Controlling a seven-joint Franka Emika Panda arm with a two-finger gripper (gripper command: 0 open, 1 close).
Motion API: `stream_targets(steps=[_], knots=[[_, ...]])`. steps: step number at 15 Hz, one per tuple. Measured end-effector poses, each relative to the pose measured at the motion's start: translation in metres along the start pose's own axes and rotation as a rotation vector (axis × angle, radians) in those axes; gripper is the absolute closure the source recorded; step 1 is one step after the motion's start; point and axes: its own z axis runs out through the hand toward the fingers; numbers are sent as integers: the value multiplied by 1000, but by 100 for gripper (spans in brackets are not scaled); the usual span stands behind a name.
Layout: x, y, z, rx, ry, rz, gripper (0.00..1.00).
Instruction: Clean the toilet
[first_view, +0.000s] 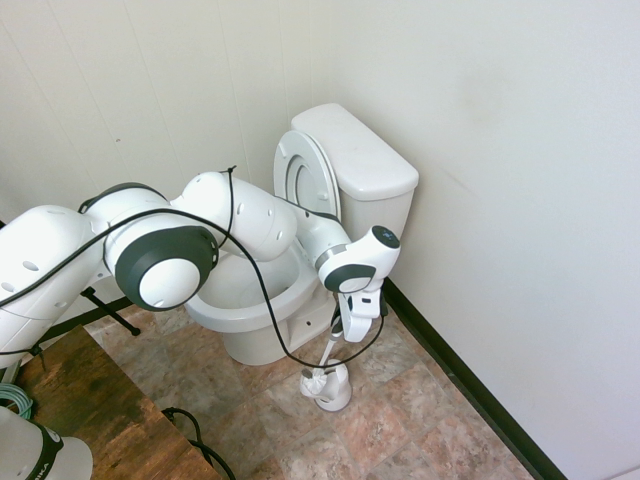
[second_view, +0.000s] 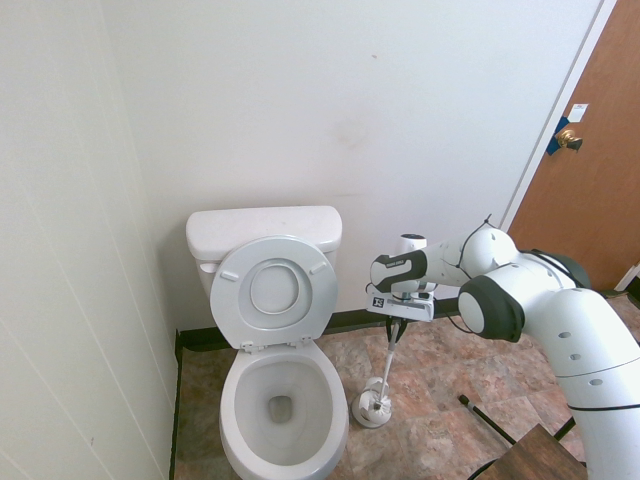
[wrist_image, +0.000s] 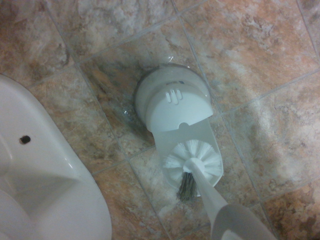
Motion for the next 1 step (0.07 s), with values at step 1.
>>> stream_targets(steps=[1], knots=[[3, -3, 3, -7, -4, 2, 100]])
